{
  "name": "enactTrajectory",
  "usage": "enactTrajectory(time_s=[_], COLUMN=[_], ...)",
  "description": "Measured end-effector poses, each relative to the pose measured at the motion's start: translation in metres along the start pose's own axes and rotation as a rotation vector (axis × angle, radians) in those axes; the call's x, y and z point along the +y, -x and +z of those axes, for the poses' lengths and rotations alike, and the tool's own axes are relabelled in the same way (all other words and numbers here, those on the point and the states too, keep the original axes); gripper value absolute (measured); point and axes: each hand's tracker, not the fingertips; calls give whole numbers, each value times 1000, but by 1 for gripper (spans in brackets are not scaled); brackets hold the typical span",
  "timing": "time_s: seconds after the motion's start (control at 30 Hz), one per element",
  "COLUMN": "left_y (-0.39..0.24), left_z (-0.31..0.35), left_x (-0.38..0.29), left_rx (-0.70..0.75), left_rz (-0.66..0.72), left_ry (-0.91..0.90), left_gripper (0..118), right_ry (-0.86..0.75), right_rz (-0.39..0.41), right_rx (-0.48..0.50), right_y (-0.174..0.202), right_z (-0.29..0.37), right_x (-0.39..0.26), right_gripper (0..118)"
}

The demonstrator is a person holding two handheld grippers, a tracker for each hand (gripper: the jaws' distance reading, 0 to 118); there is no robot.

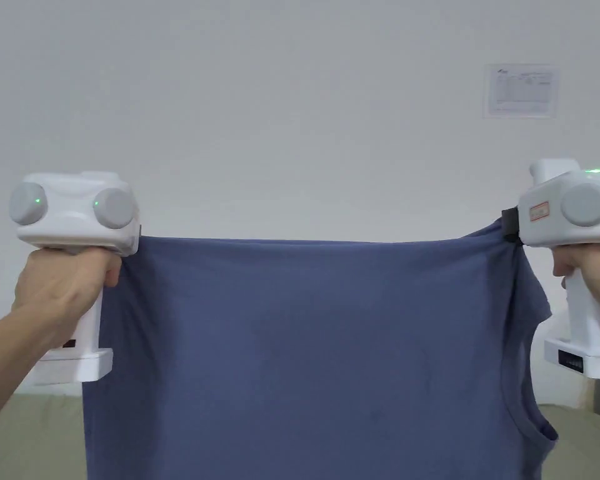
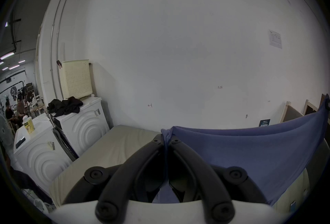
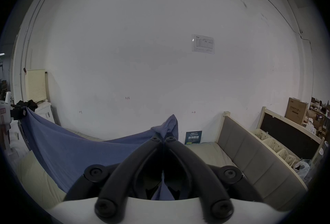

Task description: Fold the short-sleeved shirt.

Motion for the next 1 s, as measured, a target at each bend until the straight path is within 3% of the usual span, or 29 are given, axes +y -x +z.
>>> enactTrajectory(time_s=[0.27, 0.53, 0.6, 0.7, 0.87, 1.0], left_y=[-36, -48, -44, -36, -7, 30], left_z=[-59, -114, -117, -104, -40, 21], left_x=[-30, -127, -159, -214, -289, -329], left_rx=[20, -5, -16, -49, -68, -83], left_rz=[-26, -69, -75, -71, -107, -64], left_ry=[-14, 151, 195, 267, 358, 398], left_gripper=[0, 0, 0, 0, 0, 0], right_ry=[17, 157, 208, 282, 357, 391], right_rz=[-13, -1, -12, 37, 91, 16], right_rx=[-27, -18, -9, 12, 52, 87], right_y=[-4, -1, 0, 6, 7, 5], right_z=[-66, -93, -81, -49, 10, 83], right_x=[-25, -132, -168, -221, -293, -339], right_gripper=[1, 1, 1, 1, 1, 1])
